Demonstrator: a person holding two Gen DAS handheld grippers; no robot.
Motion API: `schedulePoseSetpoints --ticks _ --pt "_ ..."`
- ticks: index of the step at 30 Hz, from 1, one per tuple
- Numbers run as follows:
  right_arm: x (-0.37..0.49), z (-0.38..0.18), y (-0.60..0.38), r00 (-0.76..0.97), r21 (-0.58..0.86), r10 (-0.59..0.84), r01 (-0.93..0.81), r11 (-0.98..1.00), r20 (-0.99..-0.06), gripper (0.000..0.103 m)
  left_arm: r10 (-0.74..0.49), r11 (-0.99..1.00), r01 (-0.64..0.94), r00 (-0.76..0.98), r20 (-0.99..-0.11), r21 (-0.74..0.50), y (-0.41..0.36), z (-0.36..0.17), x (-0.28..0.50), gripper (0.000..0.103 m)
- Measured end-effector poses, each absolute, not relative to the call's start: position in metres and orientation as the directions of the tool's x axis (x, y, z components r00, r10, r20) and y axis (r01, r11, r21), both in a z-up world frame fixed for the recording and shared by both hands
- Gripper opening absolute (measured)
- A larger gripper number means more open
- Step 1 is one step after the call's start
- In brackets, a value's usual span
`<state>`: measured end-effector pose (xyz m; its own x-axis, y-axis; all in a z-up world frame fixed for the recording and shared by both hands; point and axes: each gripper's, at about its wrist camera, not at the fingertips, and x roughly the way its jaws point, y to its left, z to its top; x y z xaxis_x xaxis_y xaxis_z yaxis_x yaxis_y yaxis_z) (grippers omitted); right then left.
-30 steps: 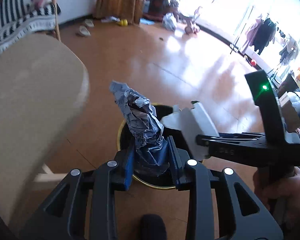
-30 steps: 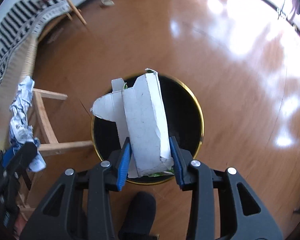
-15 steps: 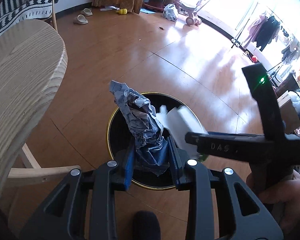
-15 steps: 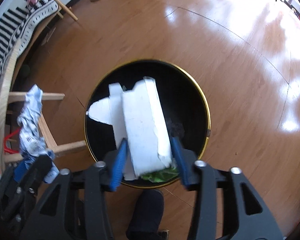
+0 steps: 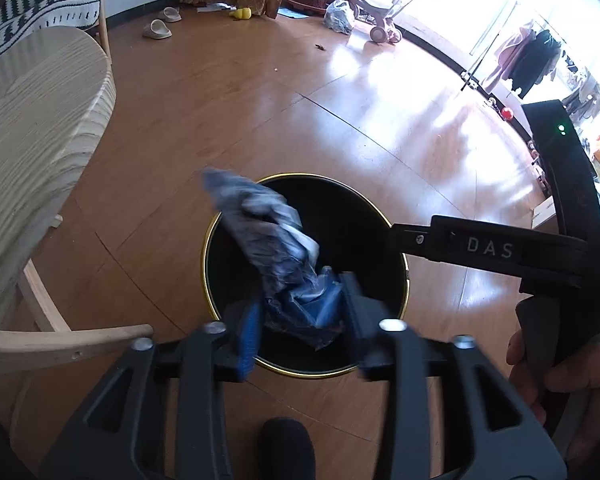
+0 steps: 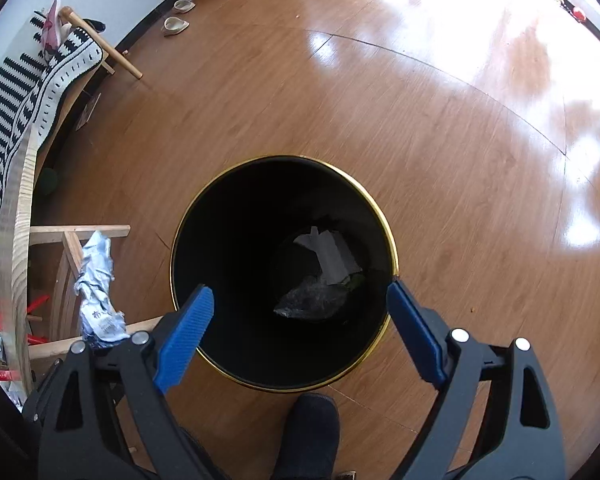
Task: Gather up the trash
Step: 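Carry both items over the bin and open both tools to release them, then swing both tools back over the table toward the remaining trash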
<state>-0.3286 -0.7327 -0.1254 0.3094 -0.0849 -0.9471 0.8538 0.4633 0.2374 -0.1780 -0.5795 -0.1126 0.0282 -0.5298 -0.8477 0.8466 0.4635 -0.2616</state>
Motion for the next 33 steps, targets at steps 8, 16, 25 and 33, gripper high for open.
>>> schedulePoseSetpoints --ticks 8,16,25,33 --pt "-0.330 -0.125 -0.733 0.315 0.240 -0.089 0.852 0.465 -0.945 0.086 -0.561 0.476 0.842 0.069 -0.825 -0.254 -0.573 -0.109 -0.176 0.089" --pt "-0.323 -0.113 -0.724 0.335 0.254 -0.097 0.846 0.469 -0.937 0.086 -0.565 0.476 0.844 0.081 -0.821 -0.245 -0.562 -0.093 -0.176 0.089" --pt "-0.246 -0.044 -0.653 0.444 0.276 -0.133 0.736 0.618 -0.886 0.087 -0.574 0.485 0.869 0.236 -0.784 -0.094 -0.486 -0.025 -0.163 0.095" --pt "-0.149 0.019 -0.521 0.574 0.276 -0.058 0.477 0.835 -0.817 0.090 -0.483 0.685 0.729 0.432 -0.762 -0.021 -0.336 0.023 -0.090 0.095"
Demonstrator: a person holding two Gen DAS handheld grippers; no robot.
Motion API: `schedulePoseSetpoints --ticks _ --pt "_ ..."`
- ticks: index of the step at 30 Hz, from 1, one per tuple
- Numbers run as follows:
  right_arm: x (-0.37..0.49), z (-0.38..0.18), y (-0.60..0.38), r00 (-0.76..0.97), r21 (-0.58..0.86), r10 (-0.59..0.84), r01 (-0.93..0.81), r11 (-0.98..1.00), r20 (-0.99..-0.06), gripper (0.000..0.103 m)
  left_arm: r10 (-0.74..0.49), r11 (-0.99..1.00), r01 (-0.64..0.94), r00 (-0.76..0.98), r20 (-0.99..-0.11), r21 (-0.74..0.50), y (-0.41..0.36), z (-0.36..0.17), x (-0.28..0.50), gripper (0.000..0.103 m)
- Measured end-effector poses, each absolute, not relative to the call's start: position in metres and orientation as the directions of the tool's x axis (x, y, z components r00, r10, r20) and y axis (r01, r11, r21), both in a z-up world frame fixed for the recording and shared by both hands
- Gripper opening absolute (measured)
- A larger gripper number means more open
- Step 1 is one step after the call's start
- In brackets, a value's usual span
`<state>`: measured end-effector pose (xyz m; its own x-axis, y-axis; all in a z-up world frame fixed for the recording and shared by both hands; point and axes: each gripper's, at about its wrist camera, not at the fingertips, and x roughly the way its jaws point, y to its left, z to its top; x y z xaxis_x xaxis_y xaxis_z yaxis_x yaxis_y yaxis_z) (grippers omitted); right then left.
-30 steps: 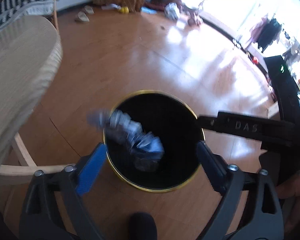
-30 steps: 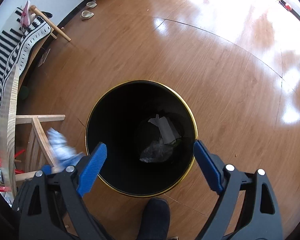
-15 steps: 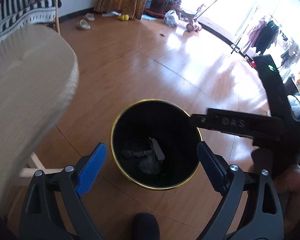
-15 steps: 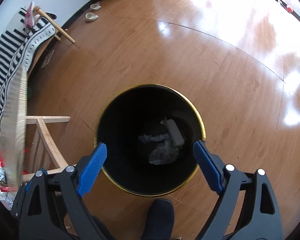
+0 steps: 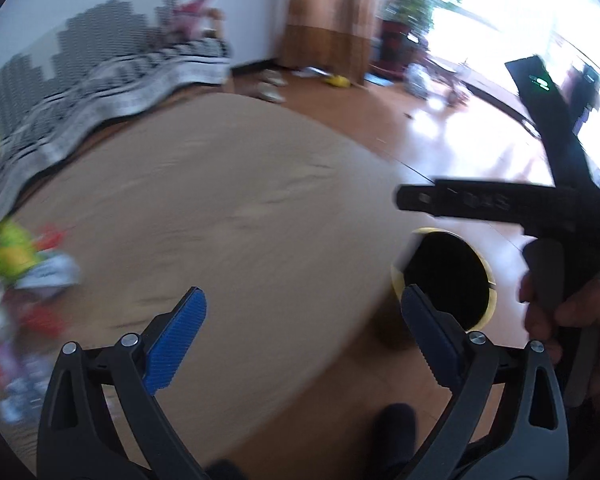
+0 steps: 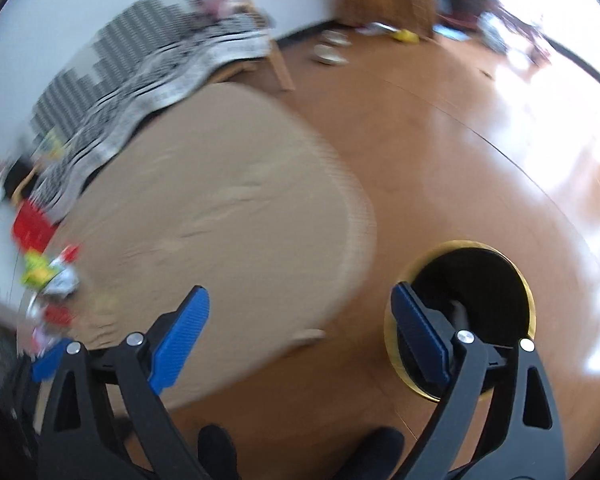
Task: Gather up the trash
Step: 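Swing both tools back over the table toward the remaining trash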
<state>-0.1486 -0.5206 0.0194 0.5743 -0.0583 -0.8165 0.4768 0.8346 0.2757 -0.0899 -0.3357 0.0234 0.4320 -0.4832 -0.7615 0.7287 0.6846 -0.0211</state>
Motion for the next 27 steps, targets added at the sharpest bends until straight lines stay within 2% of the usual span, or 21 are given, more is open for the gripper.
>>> schedulePoseSetpoints --ticks 7,14,20,27 --pt "-0.079 0.041 -0.393 0.597 0.240 0.077 0.199 0.950 -0.798 0.091 -0.339 0.854 0.520 0.586 -0.736 0.020 -0.173 0.032 -0.037 0.095" --pt "-0.038 0.031 -0.266 0.525 0.209 0.220 -0.080 0.975 -0.822 0.090 -0.191 0.950 0.313 0.609 -0.770 0.012 -0.058 0.014 0.004 0.096" --pt "-0.029 0.005 -0.206 0.443 0.130 0.211 -0.205 0.970 -0.872 0.090 -0.166 0.968 0.252 0.562 -0.810 -0.024 -0.028 -0.009 0.040 0.096" --pt "-0.028 -0.014 -0.197 0.403 0.089 0.181 -0.236 0.968 -0.897 0.090 -0.147 0.967 0.256 0.506 -0.850 -0.014 -0.039 -0.032 0.069 0.096"
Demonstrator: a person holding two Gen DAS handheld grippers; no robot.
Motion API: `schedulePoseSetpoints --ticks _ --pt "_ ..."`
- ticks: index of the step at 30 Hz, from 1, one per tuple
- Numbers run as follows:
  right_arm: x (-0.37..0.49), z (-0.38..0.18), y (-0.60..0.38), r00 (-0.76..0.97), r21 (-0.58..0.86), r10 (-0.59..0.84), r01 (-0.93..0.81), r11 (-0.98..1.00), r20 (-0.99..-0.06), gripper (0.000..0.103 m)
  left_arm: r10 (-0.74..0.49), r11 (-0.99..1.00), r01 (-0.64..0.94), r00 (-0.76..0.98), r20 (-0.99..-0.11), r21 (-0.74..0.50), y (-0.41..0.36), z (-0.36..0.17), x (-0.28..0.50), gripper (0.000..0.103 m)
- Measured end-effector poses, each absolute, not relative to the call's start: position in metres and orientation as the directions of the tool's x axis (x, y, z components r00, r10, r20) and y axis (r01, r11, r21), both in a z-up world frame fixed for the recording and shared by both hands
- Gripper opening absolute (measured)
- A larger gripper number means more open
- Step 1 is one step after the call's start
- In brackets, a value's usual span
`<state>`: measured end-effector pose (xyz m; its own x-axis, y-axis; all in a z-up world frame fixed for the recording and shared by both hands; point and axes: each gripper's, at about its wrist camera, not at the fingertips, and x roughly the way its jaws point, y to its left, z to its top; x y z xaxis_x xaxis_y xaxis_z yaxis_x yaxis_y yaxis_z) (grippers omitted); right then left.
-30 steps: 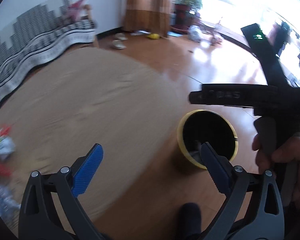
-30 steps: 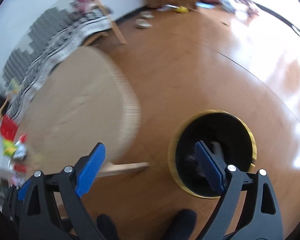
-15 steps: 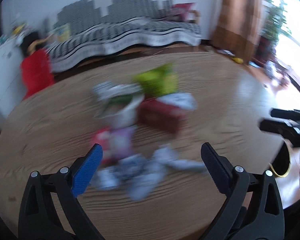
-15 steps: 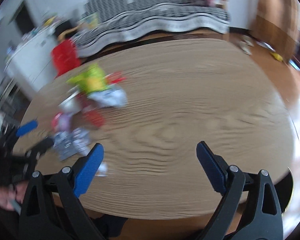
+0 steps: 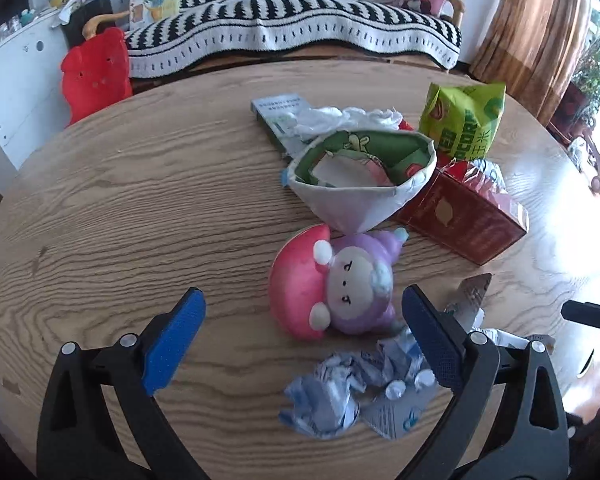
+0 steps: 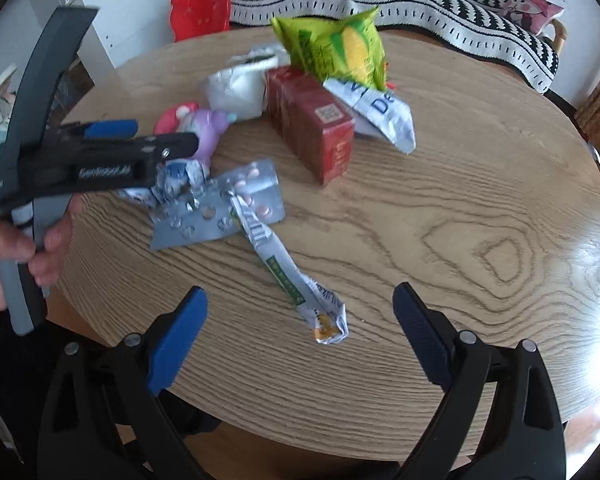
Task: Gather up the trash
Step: 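Grasp the pink-purple toy with the left tool while the right tool grasps the wrapper strip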
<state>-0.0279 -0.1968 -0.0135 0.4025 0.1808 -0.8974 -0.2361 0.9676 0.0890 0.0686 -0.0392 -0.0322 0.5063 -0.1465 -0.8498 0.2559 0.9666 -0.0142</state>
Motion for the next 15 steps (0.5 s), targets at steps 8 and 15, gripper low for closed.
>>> schedulePoseSetpoints --ticks 8,15 --pt "-0.029 -0.032 -0.196 0.374 0.057 0.151 -0.252 0.966 -0.915 0.076 -0.134 0.968 0.251 0.494 -0.859 -0.006 -0.043 -0.043 0.084 0.096" --pt "-0.033 -0.033 -0.193 0.378 0.048 0.154 -0.275 0.960 -0.913 0.040 -0.213 0.956 0.283 0.477 -0.853 -0.080 -0.042 -0.041 0.083 0.063"
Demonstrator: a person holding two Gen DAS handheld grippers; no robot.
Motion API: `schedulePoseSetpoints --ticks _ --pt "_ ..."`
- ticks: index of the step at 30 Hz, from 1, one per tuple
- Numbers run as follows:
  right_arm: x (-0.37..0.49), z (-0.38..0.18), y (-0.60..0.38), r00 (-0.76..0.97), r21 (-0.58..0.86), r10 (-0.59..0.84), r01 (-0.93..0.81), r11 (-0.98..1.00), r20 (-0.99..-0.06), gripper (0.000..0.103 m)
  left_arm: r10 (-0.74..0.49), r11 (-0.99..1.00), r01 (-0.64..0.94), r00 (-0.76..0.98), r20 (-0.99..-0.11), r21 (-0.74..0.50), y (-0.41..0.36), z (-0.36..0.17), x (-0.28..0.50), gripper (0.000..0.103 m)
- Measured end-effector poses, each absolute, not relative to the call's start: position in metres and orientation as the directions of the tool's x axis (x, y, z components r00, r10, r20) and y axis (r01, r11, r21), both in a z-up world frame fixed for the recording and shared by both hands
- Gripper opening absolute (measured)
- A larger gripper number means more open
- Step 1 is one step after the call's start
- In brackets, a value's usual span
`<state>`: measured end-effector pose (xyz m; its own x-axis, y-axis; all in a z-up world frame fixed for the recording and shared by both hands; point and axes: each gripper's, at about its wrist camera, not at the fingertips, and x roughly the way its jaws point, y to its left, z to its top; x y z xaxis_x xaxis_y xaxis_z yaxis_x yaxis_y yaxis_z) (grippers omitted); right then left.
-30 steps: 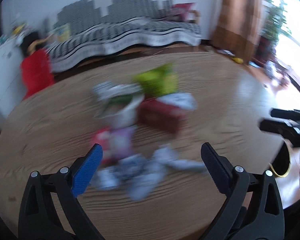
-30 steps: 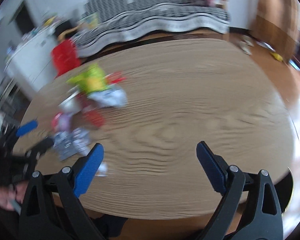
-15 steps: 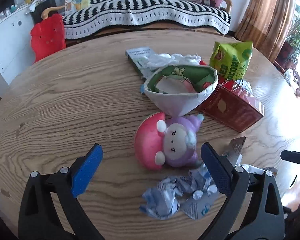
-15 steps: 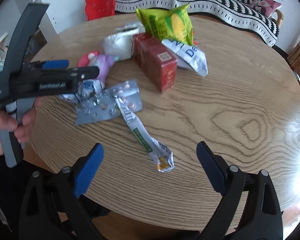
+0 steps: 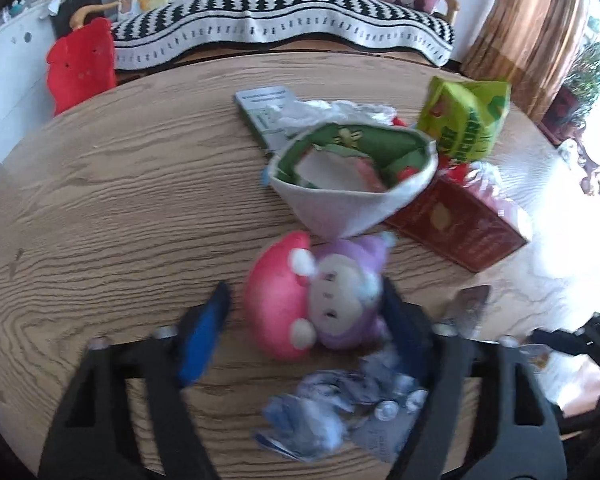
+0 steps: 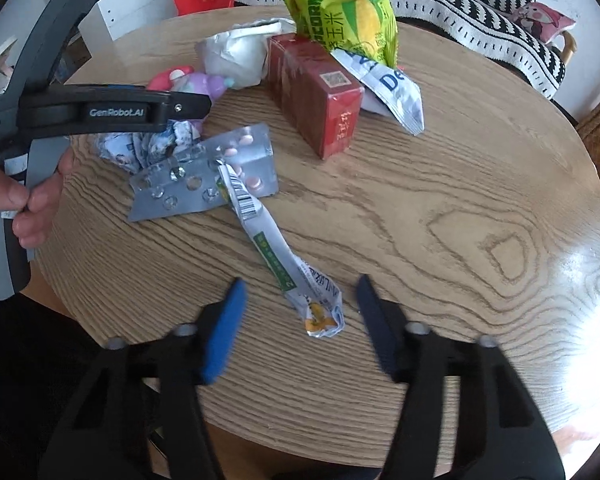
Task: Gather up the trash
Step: 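Grasp the pink-purple toy with the left tool while the right tool grasps the wrapper strip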
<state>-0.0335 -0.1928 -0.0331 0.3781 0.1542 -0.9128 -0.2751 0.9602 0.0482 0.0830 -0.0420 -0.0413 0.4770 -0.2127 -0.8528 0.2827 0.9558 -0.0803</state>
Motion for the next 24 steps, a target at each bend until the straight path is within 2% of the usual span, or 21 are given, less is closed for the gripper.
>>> schedulePoseSetpoints --ticks 1,4,14,24 --pt "-0.033 -0.032 -0.193 0.376 0.051 0.156 -0.276 0.960 -0.913 0.026 -0.199 0.957 0.282 0.485 -0.851 -0.064 -0.044 -0.040 0.081 0.062" --pt "-0.036 -0.027 -0.195 0.384 0.056 0.164 -0.275 0.960 -0.909 0.020 -0.182 0.957 0.288 0.495 -0.850 -0.037 -0.048 -0.039 0.079 0.060" --pt "-0.032 -0.006 -0.217 0.429 0.083 0.181 -0.239 0.968 -0.885 0.020 -0.181 0.963 0.264 0.522 -0.833 -0.044 -0.046 -0.019 0.071 0.059" --pt "-0.050 0.018 -0.267 0.492 0.102 0.154 -0.131 0.986 -0.857 0.020 -0.278 0.931 0.357 0.547 -0.789 -0.080 -0.094 0.013 0.048 0.059"
